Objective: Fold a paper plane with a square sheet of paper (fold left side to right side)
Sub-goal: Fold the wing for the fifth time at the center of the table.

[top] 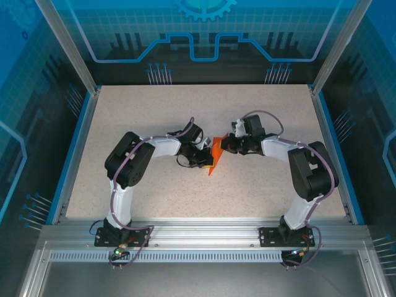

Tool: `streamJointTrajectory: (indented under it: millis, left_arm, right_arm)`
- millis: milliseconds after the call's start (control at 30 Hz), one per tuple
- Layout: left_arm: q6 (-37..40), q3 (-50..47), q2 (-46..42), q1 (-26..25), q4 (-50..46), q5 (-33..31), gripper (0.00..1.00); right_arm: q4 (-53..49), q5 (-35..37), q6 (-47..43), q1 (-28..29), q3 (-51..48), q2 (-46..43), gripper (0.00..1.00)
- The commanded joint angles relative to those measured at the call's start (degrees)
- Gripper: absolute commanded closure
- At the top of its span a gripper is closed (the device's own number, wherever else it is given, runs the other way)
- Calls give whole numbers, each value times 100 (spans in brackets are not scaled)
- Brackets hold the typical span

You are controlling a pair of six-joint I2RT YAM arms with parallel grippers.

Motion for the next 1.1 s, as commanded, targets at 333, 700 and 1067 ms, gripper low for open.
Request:
streamJointTrajectory:
  millis: [333, 700, 1067]
  left_arm:
    - [156, -239, 77, 9, -418, -342, 100]
    - [177, -222, 64, 9, -458, -328, 100]
    - [184, -234, 72, 9, -464, -326, 100]
  right_arm:
    - [515, -296, -11, 396, -86, 601, 95]
    - [327, -105, -204, 381, 303, 987, 95]
    - [226, 81, -323, 378, 423, 1242, 95]
